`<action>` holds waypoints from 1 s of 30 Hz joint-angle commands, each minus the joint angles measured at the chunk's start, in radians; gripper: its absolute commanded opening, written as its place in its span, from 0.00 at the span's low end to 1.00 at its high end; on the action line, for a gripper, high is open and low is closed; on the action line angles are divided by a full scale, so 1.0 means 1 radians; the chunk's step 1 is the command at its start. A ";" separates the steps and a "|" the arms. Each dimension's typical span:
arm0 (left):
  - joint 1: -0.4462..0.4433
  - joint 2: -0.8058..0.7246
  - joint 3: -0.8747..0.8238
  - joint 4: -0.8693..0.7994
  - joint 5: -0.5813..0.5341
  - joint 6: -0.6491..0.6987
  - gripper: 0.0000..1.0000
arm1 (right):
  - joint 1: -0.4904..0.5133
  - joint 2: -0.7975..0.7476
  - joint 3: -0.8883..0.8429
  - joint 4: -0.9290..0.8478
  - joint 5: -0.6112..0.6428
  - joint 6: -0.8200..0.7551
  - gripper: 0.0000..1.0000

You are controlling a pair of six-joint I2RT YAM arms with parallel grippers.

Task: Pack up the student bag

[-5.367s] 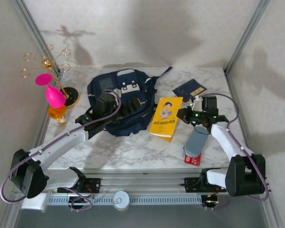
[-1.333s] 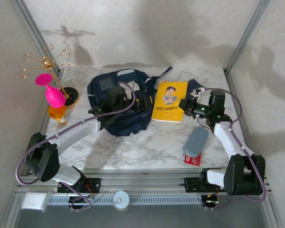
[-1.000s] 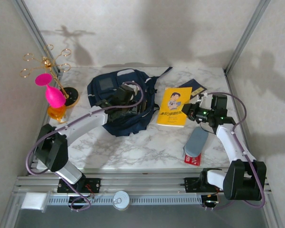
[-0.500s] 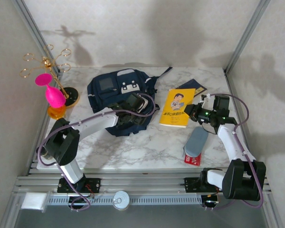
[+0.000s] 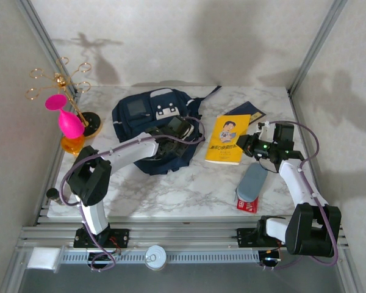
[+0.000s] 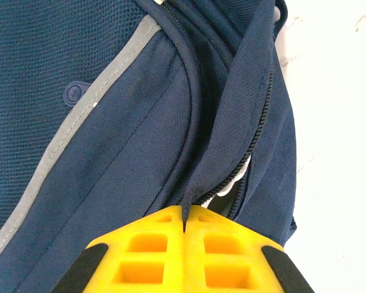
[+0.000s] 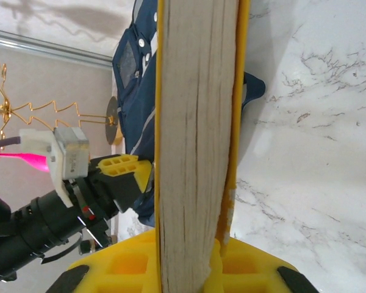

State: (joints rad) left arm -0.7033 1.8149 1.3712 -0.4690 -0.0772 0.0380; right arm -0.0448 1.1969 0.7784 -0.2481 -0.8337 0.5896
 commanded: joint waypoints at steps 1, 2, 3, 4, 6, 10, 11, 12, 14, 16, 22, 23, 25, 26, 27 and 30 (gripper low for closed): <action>0.008 -0.075 0.063 -0.016 -0.066 0.000 0.00 | 0.019 0.000 0.020 0.031 -0.053 -0.019 0.00; 0.008 -0.091 0.079 -0.020 -0.082 -0.003 0.00 | 0.032 0.005 0.026 0.032 -0.063 -0.015 0.00; 0.008 -0.103 0.094 -0.024 -0.095 -0.004 0.00 | 0.047 0.008 0.029 0.036 -0.072 -0.009 0.00; 0.007 -0.119 0.113 -0.030 -0.111 -0.004 0.00 | 0.067 0.012 0.034 0.039 -0.073 -0.003 0.00; 0.007 -0.141 0.151 -0.036 -0.151 -0.004 0.00 | 0.127 0.030 0.043 0.053 -0.068 0.023 0.00; -0.008 -0.170 0.255 -0.075 -0.208 -0.016 0.00 | 0.303 0.104 0.050 0.156 -0.022 0.112 0.00; -0.012 -0.181 0.269 -0.070 -0.225 -0.020 0.00 | 0.344 0.129 0.049 0.214 -0.016 0.145 0.00; -0.014 -0.189 0.279 -0.065 -0.242 -0.023 0.00 | 0.372 0.148 0.048 0.260 -0.011 0.174 0.00; -0.016 -0.206 0.300 -0.053 -0.256 -0.035 0.00 | 0.429 0.203 0.067 0.352 0.005 0.225 0.00; -0.018 -0.227 0.297 -0.033 -0.214 -0.024 0.00 | 0.472 0.277 0.114 0.401 0.024 0.240 0.00; -0.022 -0.240 0.292 -0.011 -0.186 -0.029 0.00 | 0.546 0.572 0.339 0.483 0.067 0.278 0.00; -0.022 -0.238 0.294 -0.011 -0.189 -0.029 0.00 | 0.553 0.619 0.391 0.442 0.088 0.253 0.00; -0.024 -0.238 0.295 -0.010 -0.215 -0.037 0.00 | 0.557 0.708 0.464 0.410 0.105 0.248 0.01; -0.024 -0.240 0.295 -0.006 -0.230 -0.045 0.00 | 0.556 0.734 0.477 0.426 0.108 0.255 0.06; -0.024 -0.244 0.288 0.002 -0.245 -0.049 0.00 | 0.557 0.757 0.493 0.421 0.127 0.248 0.15; -0.022 -0.250 0.267 0.017 -0.287 -0.056 0.00 | 0.556 0.792 0.549 0.307 0.206 0.173 0.34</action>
State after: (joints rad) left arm -0.7185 1.6348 1.6127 -0.5591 -0.2859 0.0093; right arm 0.5110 1.9823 1.2629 0.1066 -0.6956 0.8276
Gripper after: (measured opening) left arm 0.038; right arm 0.300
